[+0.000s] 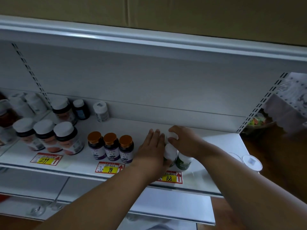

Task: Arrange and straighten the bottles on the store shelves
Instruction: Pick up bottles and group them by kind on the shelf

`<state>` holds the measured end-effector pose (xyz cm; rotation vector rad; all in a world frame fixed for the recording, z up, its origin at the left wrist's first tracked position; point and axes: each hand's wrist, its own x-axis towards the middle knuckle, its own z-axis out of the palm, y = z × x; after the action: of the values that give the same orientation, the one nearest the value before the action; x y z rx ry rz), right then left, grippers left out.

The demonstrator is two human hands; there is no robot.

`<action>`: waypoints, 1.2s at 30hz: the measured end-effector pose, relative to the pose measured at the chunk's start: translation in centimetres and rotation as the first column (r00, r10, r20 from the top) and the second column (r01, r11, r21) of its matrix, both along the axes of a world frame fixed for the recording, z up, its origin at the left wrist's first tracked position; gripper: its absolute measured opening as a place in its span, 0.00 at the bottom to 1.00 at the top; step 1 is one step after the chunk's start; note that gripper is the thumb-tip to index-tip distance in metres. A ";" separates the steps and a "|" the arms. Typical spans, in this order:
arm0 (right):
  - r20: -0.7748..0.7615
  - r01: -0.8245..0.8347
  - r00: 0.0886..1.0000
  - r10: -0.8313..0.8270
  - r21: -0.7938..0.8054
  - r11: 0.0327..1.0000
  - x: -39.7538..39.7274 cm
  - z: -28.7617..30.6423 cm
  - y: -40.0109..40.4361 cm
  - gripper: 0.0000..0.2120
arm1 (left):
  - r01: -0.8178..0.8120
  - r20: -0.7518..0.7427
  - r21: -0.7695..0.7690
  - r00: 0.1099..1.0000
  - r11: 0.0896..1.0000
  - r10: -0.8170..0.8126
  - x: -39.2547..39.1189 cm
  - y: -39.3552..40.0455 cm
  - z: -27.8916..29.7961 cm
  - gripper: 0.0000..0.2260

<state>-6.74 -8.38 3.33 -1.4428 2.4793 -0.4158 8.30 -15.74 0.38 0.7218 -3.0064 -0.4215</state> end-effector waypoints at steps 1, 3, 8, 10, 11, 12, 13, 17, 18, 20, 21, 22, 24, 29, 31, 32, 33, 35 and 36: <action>-0.007 -0.002 1.000 0.002 0.002 1.000 0.1 0.0 0.1 0.21 | 0.004 -0.002 0.007 1.000 1.000 -0.004 0.0 0.0 0.0 0.38; -0.011 -0.001 1.000 0.001 0.007 1.000 0.2 0.1 0.2 0.21 | 0.016 -0.008 0.002 1.000 1.000 -0.016 0.0 0.0 -0.1 0.39; -0.005 0.009 1.000 -0.009 0.012 1.000 0.6 0.4 0.4 0.21 | 0.021 -0.039 -0.022 0.999 1.000 -0.022 0.0 -0.1 0.0 0.40; -0.038 0.010 0.999 -0.010 -0.004 1.000 0.8 0.7 0.3 0.21 | 0.019 -0.053 -0.038 0.998 0.999 -0.021 0.5 0.1 0.5 0.41; -0.051 0.007 0.999 -0.008 -0.024 1.000 1.0 0.8 0.2 0.20 | 0.010 -0.073 -0.058 0.997 0.998 -0.014 1.0 0.1 0.7 0.41; -0.058 -0.004 0.998 0.001 -0.052 0.999 1.2 1.1 -0.1 0.20 | -0.008 -0.116 -0.082 0.993 0.997 -0.001 1.5 0.1 1.1 0.40; -0.059 -0.023 0.998 0.018 -0.079 0.997 1.5 1.4 -0.6 0.20 | -0.036 -0.166 -0.101 0.986 0.994 0.019 2.1 -0.1 1.6 0.39; -0.073 -0.135 0.990 0.124 -0.173 0.976 3.4 2.7 -4.1 0.17 | -0.190 -0.340 -0.150 0.931 0.970 0.130 5.7 -2.3 4.2 0.32; -0.065 -0.153 0.988 0.143 -0.191 0.970 4.2 2.9 -5.3 0.17 | -0.221 -0.385 -0.151 0.911 0.964 0.149 6.7 -3.2 4.4 0.30; -0.027 -0.173 0.985 0.172 -0.218 0.960 6.2 3.0 -7.9 0.16 | -0.285 -0.449 -0.125 0.870 0.950 0.202 8.8 -5.4 4.6 0.26; -0.010 -0.181 0.983 0.183 -0.227 0.957 7.2 3.0 -9.2 0.15 | -0.305 -0.455 -0.114 0.862 0.945 0.223 9.8 -6.4 4.7 0.25; -0.001 -0.188 0.981 0.194 -0.240 0.952 8.3 3.1 -10.6 0.15 | -0.314 -0.464 -0.114 0.856 0.943 0.229 10.8 -7.6 4.8 0.24; -0.004 -0.205 0.977 0.212 -0.267 0.942 10.3 3.1 -13.5 0.15 | -0.311 -0.479 -0.133 0.851 0.941 0.214 12.6 -10.2 4.7 0.23; 0.028 -0.164 0.984 0.173 -0.210 0.964 13.1 3.8 -20.9 0.16 | -0.288 -0.496 -0.165 0.851 0.943 0.173 17.3 -16.8 5.3 0.22; 0.041 -0.112 0.992 0.118 -0.124 0.986 13.7 4.0 -24.1 0.18 | -0.266 -0.482 -0.183 0.863 0.947 0.149 19.1 -19.3 5.5 0.22; 0.048 -0.082 0.995 0.086 -0.077 0.994 13.9 4.0 -25.5 0.18 | -0.254 -0.471 -0.184 0.871 0.949 0.142 19.9 -20.3 5.7 0.23; 0.057 -0.055 0.997 0.057 -0.036 0.998 13.9 3.8 -26.9 0.19 | -0.235 -0.454 -0.179 0.881 0.955 0.132 20.4 -21.2 5.9 0.23; 0.078 -0.007 0.997 0.005 0.022 1.000 14.0 2.7 -29.3 0.20 | -0.188 -0.386 -0.176 0.916 0.966 0.108 20.9 -22.7 6.6 0.25; 0.076 0.018 0.997 -0.022 0.046 0.999 14.1 1.9 -30.3 0.20 | -0.170 -0.346 -0.175 0.933 0.970 0.101 20.9 -23.3 6.8 0.25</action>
<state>7.31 -38.68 5.23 -1.3605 2.4291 -0.4084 29.19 -39.07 7.13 0.7498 -2.6125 -0.2022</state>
